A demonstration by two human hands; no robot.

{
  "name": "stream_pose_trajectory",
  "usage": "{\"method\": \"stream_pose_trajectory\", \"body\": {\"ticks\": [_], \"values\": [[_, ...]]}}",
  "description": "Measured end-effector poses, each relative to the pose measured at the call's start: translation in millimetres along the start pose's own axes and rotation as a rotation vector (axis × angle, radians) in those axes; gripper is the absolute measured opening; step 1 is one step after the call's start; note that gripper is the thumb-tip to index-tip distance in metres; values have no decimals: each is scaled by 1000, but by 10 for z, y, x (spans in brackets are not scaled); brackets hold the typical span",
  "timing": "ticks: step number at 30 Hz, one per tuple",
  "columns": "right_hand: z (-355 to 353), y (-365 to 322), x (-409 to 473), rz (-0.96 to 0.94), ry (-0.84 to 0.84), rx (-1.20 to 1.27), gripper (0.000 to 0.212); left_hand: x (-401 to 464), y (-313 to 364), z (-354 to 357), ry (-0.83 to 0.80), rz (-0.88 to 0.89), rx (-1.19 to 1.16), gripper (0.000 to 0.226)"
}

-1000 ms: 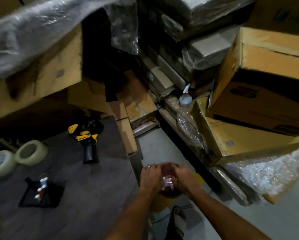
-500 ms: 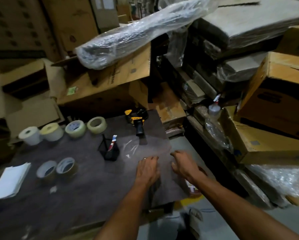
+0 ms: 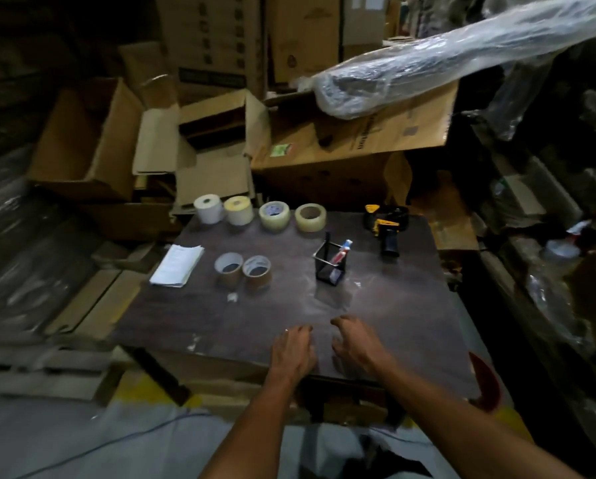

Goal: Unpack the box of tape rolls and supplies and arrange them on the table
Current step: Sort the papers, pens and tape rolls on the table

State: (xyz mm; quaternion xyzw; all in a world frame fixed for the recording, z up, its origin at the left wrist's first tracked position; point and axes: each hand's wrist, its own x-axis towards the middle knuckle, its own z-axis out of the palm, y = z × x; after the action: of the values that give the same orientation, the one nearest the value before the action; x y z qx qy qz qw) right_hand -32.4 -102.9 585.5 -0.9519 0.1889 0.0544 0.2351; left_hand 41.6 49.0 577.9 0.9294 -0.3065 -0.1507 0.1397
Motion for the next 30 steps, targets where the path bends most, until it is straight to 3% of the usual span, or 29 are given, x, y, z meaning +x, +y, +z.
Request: {"method": "stream_pose_trajectory", "body": {"ticks": [4, 8, 16, 20, 24, 28, 30], "values": [[104, -323, 257, -47, -31, -13, 43, 12, -423, -140, 20, -96, -9, 50], [203, -588, 564, -70, -48, -2, 50, 173, -818, -287, 30, -166, -2, 46], [290, -1023, 1575, -52, -87, 11, 52, 939, -1513, -725, 64, -191, 18, 48], [250, -1221, 2000, -4, -70, 70, 41, 1342, -1799, -973, 84, -193, -35, 40], [216, -1363, 2325, -12, 15, 28, 67, 1626, -1987, -1183, 71, -193, -59, 50], [252, -1469, 2610, 14, -67, 23, 97, 1952, -2105, -1375, 12, -152, -59, 76], [308, -1496, 2725, 28, -95, 15, 100, 2087, -2173, -1418, -30, -92, -54, 89]]}}
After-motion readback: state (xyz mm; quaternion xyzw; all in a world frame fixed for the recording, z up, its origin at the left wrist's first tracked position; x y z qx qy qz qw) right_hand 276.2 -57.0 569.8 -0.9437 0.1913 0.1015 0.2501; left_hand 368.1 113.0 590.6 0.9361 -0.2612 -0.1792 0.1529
